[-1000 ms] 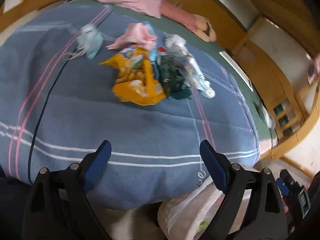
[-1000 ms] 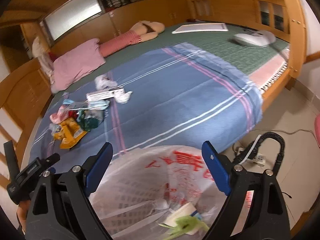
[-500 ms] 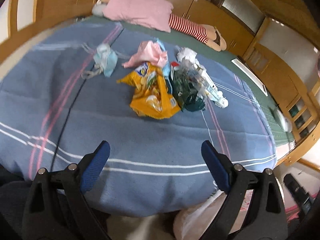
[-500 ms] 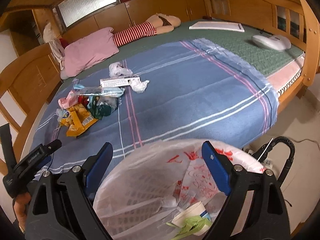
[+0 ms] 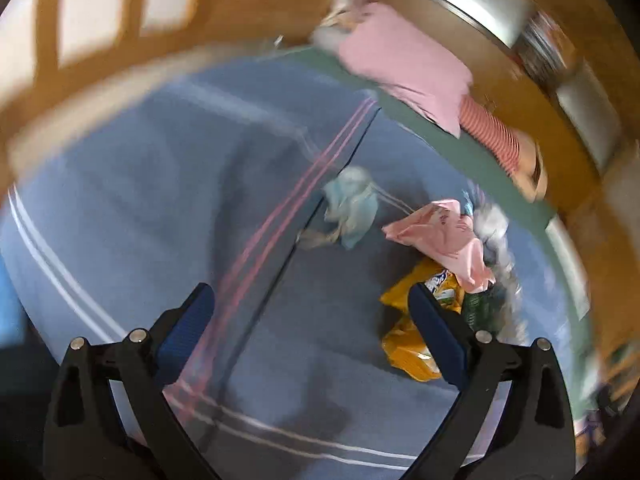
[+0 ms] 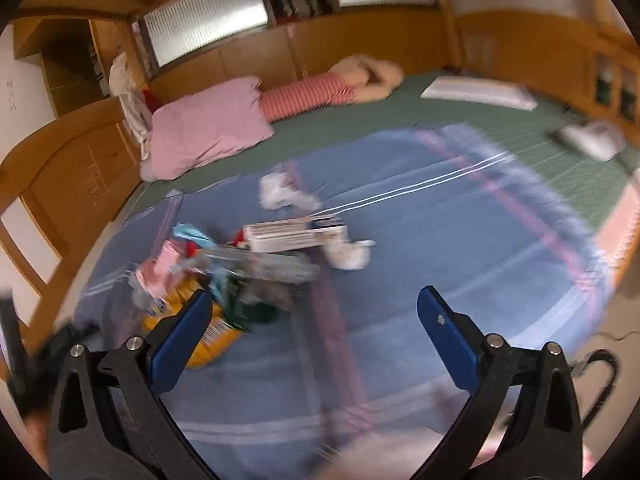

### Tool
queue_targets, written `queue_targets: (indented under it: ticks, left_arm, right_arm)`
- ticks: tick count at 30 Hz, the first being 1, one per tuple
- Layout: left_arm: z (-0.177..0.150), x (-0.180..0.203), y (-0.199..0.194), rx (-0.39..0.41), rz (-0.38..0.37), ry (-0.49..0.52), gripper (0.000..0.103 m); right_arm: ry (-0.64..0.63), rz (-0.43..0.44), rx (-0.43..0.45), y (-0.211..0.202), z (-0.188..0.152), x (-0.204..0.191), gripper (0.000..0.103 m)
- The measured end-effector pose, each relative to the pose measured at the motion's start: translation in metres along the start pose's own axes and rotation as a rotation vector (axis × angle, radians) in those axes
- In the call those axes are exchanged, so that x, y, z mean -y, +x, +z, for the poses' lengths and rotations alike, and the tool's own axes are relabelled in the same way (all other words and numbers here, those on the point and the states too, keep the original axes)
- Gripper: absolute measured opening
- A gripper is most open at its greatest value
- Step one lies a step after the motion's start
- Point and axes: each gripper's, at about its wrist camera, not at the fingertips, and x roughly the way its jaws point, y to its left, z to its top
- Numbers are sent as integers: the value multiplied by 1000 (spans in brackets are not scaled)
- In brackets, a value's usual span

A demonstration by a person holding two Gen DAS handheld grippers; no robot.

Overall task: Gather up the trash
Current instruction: 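Grasp the clear plastic packet with the right gripper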

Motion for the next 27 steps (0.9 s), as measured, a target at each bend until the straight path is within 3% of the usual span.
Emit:
queue_targets:
  ticks: [2,4,8,10,13,16,18,23,27]
  left_arm:
    - [-4,-3,8,-60,-17,-19,97]
    - [-3,2,12,-69,-3,29,97]
    - [-5,5,15,-75,17,46,97]
    - [-7,2,16,-97,15,25,97]
    - [-9,-4,18,-109,14,-17,97]
    - [-13,0,19,-122,3,-12,97]
    - [-16,7,21,-124,4,31,97]
    - [-17,17,18,-94,28,83,98]
    - [-16,18,18,-103,22,66,97]
  right_arm:
    - [50,27,-67,41,14,-13,100]
    - [111,30,-102,76,24,-25,100]
    - [-12,-5,-168,123,30,-58,100]
    - [109,-28,-225,134,29,-47,100]
    - [396,95,-265,136,18,-15,100]
    - [467,152,-298,153,14,-6,96]
    - [489,155,-283,158,15,-3,83]
    - [524,193,-310,166,13,5,22]
    - [509,278,-263,139,8,10,9]
